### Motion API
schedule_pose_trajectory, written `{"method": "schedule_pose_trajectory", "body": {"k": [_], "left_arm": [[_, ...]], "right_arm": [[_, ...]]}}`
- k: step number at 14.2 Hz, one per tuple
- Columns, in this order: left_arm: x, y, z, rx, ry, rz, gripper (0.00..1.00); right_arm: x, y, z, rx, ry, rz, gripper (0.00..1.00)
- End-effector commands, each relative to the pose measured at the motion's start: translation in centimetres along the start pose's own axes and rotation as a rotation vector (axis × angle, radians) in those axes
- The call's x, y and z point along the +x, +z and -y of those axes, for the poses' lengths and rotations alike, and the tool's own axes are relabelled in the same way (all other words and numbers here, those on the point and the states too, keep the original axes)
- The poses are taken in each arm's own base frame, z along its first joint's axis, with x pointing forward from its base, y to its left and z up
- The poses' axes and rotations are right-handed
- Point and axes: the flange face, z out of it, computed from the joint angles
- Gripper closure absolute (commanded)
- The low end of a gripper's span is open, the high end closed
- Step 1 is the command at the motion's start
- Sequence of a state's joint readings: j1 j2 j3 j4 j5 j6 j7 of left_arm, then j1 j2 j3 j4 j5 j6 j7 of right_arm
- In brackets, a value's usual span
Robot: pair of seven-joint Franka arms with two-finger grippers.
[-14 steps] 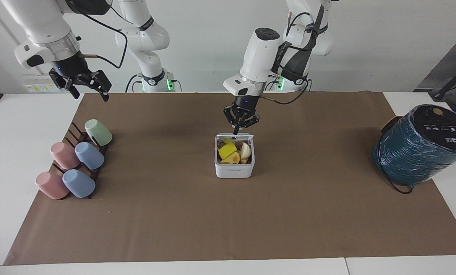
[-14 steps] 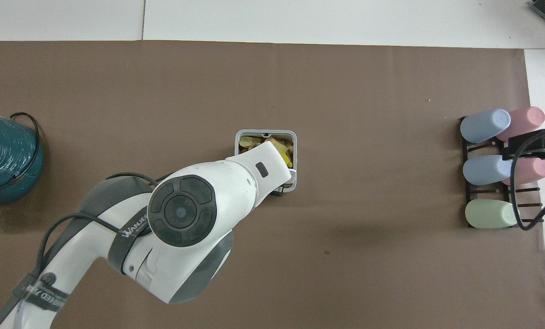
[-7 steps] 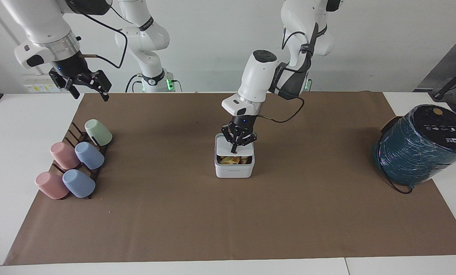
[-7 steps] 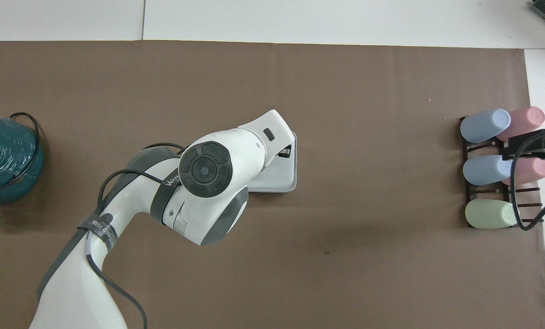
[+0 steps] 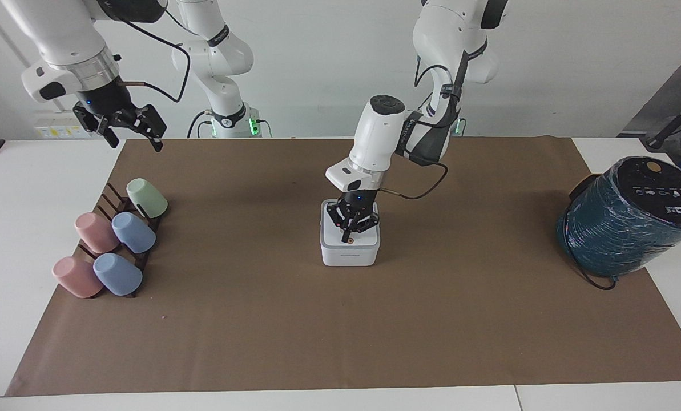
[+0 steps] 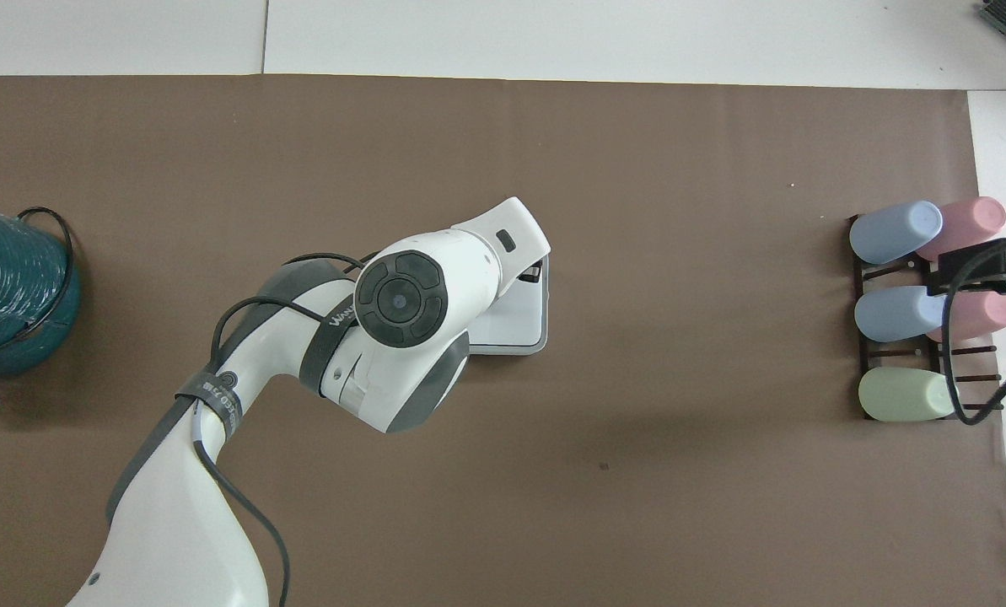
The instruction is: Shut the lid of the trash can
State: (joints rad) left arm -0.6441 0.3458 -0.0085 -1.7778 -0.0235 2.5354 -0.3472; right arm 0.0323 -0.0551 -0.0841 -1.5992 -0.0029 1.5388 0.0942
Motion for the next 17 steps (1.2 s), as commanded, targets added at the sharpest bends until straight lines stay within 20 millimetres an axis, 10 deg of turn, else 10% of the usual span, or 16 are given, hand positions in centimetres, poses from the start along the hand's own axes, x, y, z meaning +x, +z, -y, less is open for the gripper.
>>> {"method": "schedule_pose_trajectory", "body": {"k": [1,9,10,12,17], "left_arm": [[-0.6,0.6,0.7,0.040,0.006,0.053,1.00],[-0.5,-10.1,6.3,0.131,-0.077,0.218,1.00],[-0.5,-11.1,7.7,0.141,-0.097,0.227,0.93],[-0.8,-12.1,10.2,0.153,-0.127,0.232,0.01],[0.2,-16.5,17.8,0.174,-0.184,0.198,0.00]], "right_arm": [[-0.5,-0.3,-0.2,0.000,-0.022,-0.005,0.00],[-0.5,-0.3,-0.2,0.000,-0.022,-0.005,0.00],[-0.5,-0.3,-0.1,0.000,-0.023,-0.005,0.00],[-0.5,-0.3,-0.1,0.000,-0.023,-0.005,0.00],[-0.5,-0.3,-0.2,0.000,-0.022,-0.005,0.00]]}}
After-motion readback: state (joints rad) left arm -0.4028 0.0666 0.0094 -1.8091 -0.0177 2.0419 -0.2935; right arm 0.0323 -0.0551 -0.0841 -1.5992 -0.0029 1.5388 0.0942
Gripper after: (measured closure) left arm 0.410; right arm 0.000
